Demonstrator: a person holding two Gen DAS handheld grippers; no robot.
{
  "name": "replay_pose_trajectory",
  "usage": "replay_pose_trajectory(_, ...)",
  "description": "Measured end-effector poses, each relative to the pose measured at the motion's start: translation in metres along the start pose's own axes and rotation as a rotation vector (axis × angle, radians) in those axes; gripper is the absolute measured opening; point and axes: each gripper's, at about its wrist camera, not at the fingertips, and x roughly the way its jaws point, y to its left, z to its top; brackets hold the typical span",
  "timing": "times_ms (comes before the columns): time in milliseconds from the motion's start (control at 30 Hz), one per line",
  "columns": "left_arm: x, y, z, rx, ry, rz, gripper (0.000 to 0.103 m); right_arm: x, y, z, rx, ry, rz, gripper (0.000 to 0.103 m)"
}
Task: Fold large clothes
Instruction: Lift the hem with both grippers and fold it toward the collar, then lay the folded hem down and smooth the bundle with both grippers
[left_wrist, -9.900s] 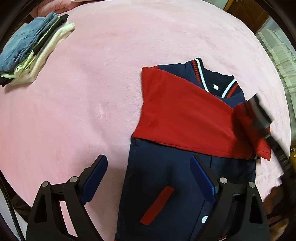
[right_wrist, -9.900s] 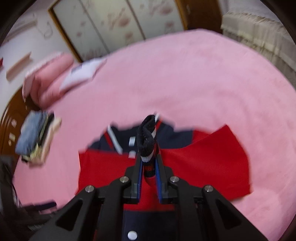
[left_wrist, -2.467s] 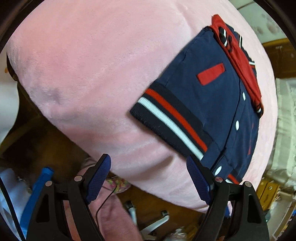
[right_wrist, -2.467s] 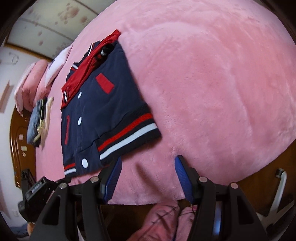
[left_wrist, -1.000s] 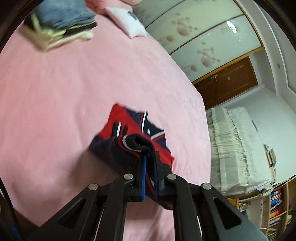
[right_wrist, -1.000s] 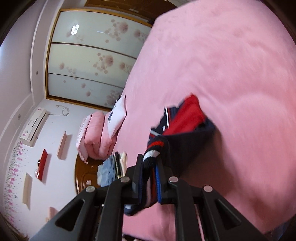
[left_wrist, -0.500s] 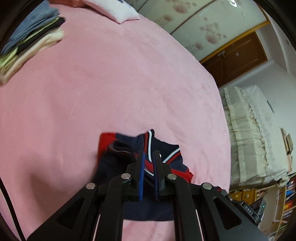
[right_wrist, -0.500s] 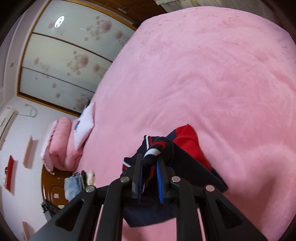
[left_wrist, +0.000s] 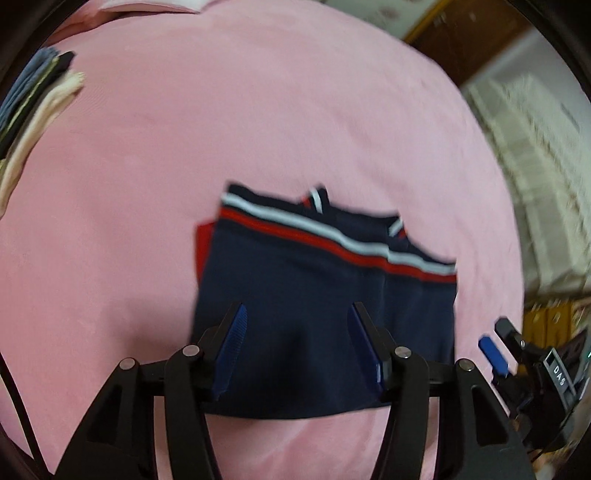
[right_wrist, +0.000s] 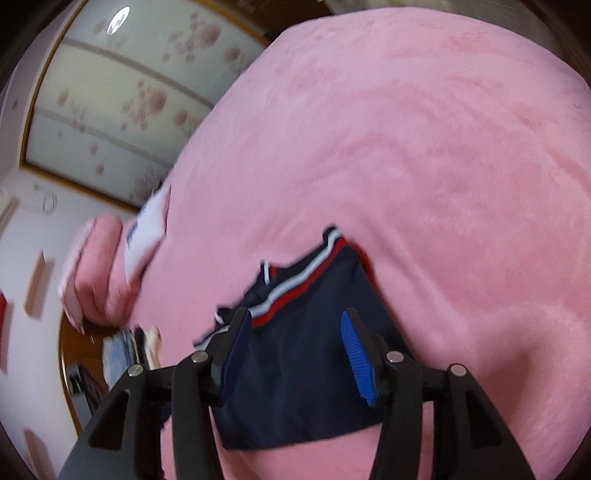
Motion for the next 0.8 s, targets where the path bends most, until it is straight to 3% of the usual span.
replay_pose_trajectory(133, 0.021, -0.023, -0.010, 0.092, 0.055, 0.061, 0.055, 0.031, 0.017, -0.019, -0.152, 0.124, -0.016, 0.021)
replay_pose_trajectory(233, 0.033, -0.036, -0.011, 0.118, 0.074, 0.072, 0.055, 0.053, 0.033, -0.031, -0.256, 0.204, 0.008, 0.011)
replay_pose_trajectory(300, 0.039, -0.040, -0.010, 0.109, 0.089, 0.040, 0.050, 0.070, 0.042, -0.038, -0.301, 0.268, 0.038, 0.010)
replay_pose_trajectory(333, 0.044, -0.041, -0.009, 0.104, 0.096, 0.015, 0.041, 0.078, 0.047, -0.041, -0.318, 0.292, 0.054, 0.009)
replay_pose_trajectory(400, 0.052, -0.044, -0.006, 0.095, 0.110, 0.007, 0.039, 0.091, 0.054, -0.044, -0.351, 0.326, 0.076, 0.008)
replay_pose_trajectory(633, 0.084, -0.042, 0.005, 0.081, 0.131, 0.062, 0.036, 0.129, 0.066, -0.040, -0.456, 0.366, 0.050, 0.000)
replay_pose_trajectory(700, 0.086, -0.039, 0.007, 0.067, 0.111, 0.074, 0.036, 0.133, 0.064, -0.036, -0.471, 0.351, 0.038, 0.000)
replay_pose_trajectory(800, 0.086, -0.034, 0.009, 0.053, 0.044, 0.171, 0.033, 0.134, 0.060, -0.025, -0.512, 0.300, -0.013, 0.000)
